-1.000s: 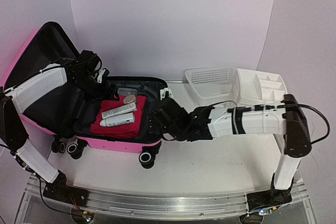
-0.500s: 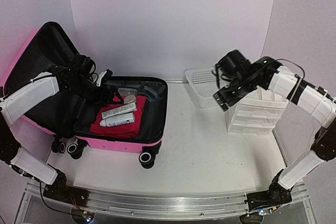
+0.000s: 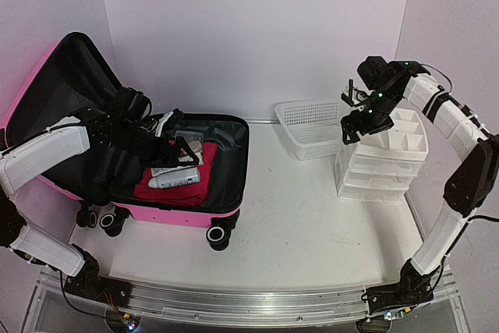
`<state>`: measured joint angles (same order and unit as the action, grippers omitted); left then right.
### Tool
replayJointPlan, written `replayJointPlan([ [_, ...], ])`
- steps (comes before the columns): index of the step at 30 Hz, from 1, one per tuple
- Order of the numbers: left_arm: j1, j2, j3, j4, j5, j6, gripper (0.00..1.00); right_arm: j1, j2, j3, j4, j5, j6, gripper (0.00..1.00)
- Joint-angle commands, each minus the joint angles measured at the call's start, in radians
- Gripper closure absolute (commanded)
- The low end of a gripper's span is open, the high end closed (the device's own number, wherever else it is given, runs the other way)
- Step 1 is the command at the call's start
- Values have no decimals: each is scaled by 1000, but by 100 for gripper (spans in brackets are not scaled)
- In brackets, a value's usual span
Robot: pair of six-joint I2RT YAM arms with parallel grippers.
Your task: Open, take out, and arrange the luggage
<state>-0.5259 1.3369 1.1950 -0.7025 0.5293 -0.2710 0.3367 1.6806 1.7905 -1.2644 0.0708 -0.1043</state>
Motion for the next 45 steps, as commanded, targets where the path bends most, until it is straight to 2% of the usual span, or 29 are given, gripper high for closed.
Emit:
replayJointPlan([
  [1, -41, -41, -20, 67, 12, -36, 8, -13, 57, 80, -20, 30, 76, 13],
  [4, -51, -44, -34, 78, 1, -52, 8, -12, 66, 78, -15, 99, 214, 27],
  [6, -52, -45, -44, 90, -3, -62, 9, -12, 74, 77, -12, 124, 294, 41],
  [12, -57, -55, -36, 96, -8, -79, 9, 4, 80, 49, -4, 192, 420, 67],
  [16, -66, -53, -43, 108, -15, -99, 9, 46, 55, 7, 7, 238, 494, 71],
  [18, -70, -57, -56, 121, -24, -119, 9, 59, 51, -6, 15, 206, 540, 73],
  [20, -74, -56, -73, 150, -18, -136, 9, 70, 46, -11, 18, 188, 597, 84],
  [25, -89, -45, -76, 166, -9, -144, 10, 124, 3, -48, 58, 193, 700, 88],
  [29, -95, -26, -66, 170, 6, -139, 10, 200, -21, -58, 74, 256, 760, 90],
  [37, -104, -9, -65, 190, -2, -148, 10, 328, -42, -134, 91, 329, 1008, 91],
  [40, -110, 2, -56, 194, 6, -148, 10, 345, -25, -124, 126, 300, 1044, 88],
  [45, -114, -3, -48, 194, 9, -149, 10, 367, 18, -29, 148, 248, 983, 75],
])
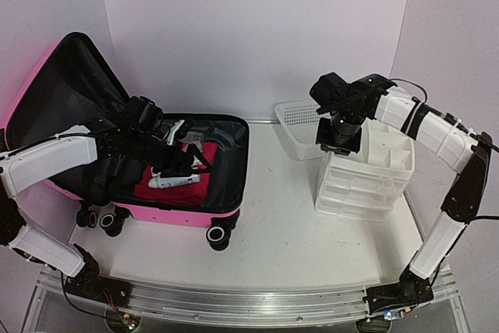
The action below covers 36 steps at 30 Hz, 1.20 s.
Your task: Open, take out, and arrange the luggage
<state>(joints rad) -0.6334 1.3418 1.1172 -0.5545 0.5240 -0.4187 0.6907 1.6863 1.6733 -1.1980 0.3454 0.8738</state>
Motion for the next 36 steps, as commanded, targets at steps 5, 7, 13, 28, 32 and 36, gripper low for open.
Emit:
replayJointPlan([
  [5, -9, -6, 23, 45, 11, -9, 9, 12, -15, 139, 90, -114, -174, 50],
  [7, -11, -6, 22, 45, 11, -11, 9, 12, -52, 149, 85, -167, -289, 38],
  [13, -19, 8, 50, 45, 16, -12, 9, 5, -215, 140, -8, -149, -608, 2],
  [28, -127, 75, 133, 45, -14, -36, 9, -742, -230, 122, -186, -485, -592, 2],
  [32, -147, 64, 124, 45, -22, -41, 9, -778, -235, 25, -158, -539, -579, 3],
  [36, -153, 63, 110, 45, -27, -40, 9, -781, -293, -77, -105, -627, -563, 7],
])
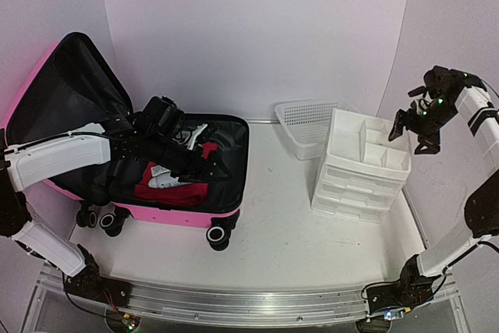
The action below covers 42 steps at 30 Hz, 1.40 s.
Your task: Open, take out, and arrange the luggage
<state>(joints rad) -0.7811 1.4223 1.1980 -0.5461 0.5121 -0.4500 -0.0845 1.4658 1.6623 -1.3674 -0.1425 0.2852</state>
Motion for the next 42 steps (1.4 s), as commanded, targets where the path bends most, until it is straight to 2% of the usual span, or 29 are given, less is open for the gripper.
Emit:
replayJointPlan([
  [1, -6, -17, 28, 37, -16, -7, 9, -6, -89, -89, 73, -163, 38, 7],
  [4, -6, -8, 28, 38, -17, -3, 9, -5, -147, -159, 126, -291, 98, 8],
  [9, -10, 25, 55, 38, -12, 3, 9, -1, -247, -304, 287, -538, 292, 13],
  [14, -24, 63, 80, 40, -10, 7, 9, 59, -356, -400, 360, -616, 408, 13],
  [17, -37, 93, 105, 42, -6, 6, 9, 205, -393, -440, 430, -636, 447, 12],
  [20, -55, 128, 138, 46, -4, 8, 9, 380, -371, -430, 408, -637, 375, 11],
  [21, -59, 142, 150, 46, -2, 7, 9, 399, -352, -414, 348, -635, 321, 4],
  [26, -93, 164, 185, 63, -3, -5, 9, 405, -330, -235, 53, -414, 81, 2],
  [28, -103, 161, 181, 89, -4, -24, 9, 404, -310, -141, -31, -284, 15, 2],
  [30, -113, 155, 168, 128, 9, -49, 9, 405, -263, -28, -116, -81, -35, 2],
  [34, -130, 144, 132, 233, 30, -113, 9, 404, -159, 100, -171, 185, -106, 2],
  [37, -136, 140, 94, 328, 37, -198, 9, 403, -57, 173, -176, 242, -122, 2],
  [41, -153, 153, 71, 414, 7, -301, 9, 401, 44, 211, -165, 185, -145, 2],
  [42, -158, 158, 61, 445, 3, -328, 9, 403, 57, 209, -163, 177, -150, 6],
])
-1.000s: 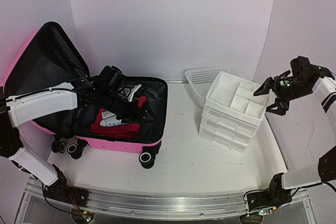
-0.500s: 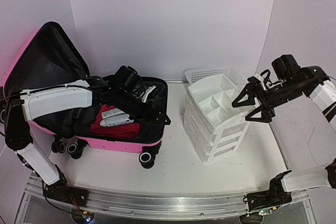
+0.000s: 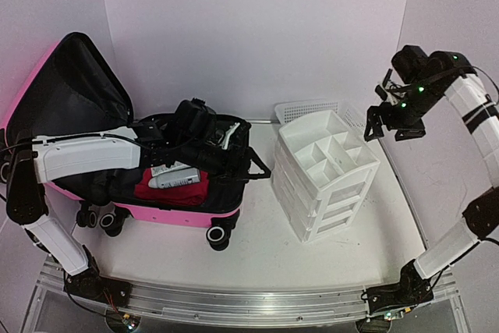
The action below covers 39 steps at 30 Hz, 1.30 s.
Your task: Open, take out, and arrange the luggage
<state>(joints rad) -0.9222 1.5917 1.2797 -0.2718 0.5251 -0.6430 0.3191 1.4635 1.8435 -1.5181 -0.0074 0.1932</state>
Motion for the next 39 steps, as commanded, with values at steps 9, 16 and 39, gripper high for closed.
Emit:
replayJointPlan([
  [9, -21, 60, -70, 394, -20, -283, 17, -1, 34, -184, 116, -98, -126, 30],
  [16, -24, 114, -60, 466, 16, -313, 16, -2, -3, -291, 146, -10, -65, 52],
  [39, -95, 301, 108, 438, -244, -531, 14, -1, -123, -379, 187, -164, 26, 91],
])
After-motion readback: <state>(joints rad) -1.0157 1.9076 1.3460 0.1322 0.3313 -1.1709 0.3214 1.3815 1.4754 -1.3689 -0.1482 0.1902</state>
